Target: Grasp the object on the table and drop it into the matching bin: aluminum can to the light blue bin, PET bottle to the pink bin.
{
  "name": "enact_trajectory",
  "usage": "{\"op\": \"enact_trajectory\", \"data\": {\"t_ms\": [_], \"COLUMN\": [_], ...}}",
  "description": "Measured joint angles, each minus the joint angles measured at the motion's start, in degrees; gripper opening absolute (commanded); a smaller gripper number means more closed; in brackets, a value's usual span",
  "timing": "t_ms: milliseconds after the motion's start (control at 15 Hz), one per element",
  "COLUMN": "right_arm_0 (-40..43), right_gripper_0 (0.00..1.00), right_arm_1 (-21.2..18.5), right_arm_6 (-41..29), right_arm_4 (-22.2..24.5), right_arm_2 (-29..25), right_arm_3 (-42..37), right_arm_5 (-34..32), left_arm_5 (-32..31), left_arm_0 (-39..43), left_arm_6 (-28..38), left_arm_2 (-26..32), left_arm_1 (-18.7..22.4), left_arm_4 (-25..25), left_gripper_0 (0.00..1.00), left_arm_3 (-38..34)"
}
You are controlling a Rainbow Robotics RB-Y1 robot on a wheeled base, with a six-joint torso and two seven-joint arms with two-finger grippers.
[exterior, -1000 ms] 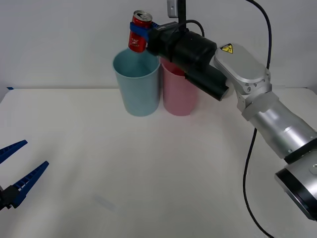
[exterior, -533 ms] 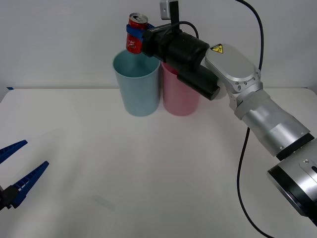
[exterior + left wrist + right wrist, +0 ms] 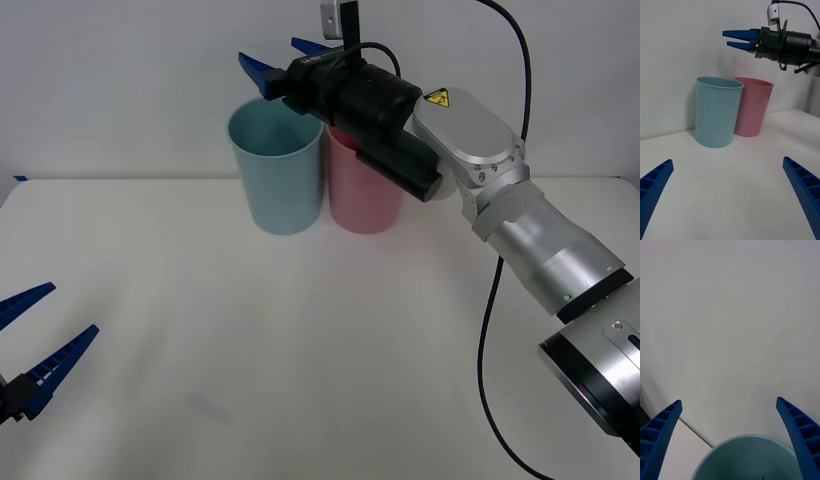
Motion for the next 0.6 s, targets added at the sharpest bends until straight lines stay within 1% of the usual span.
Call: {"op": "enact_trajectory", "data": {"t_ms": [600], "right_arm_0": [0.44], "right_gripper_0": [1.0], "right_arm_1": [-0.61], "right_arm_6": [0.49], "right_arm_4": [-0.82], "right_arm_2": [-0.01], "right_arm_3": [-0.75], "right_arm_5": [0.25], "left_arm_5": [0.0], "left_arm_0": [0.0], "left_arm_6": [0.0], "left_arm_2": [0.0], "left_arm_1": [0.0], "left_arm_4": [0.0], "left_gripper_0": [1.0], "left_arm_3": [0.0]}}
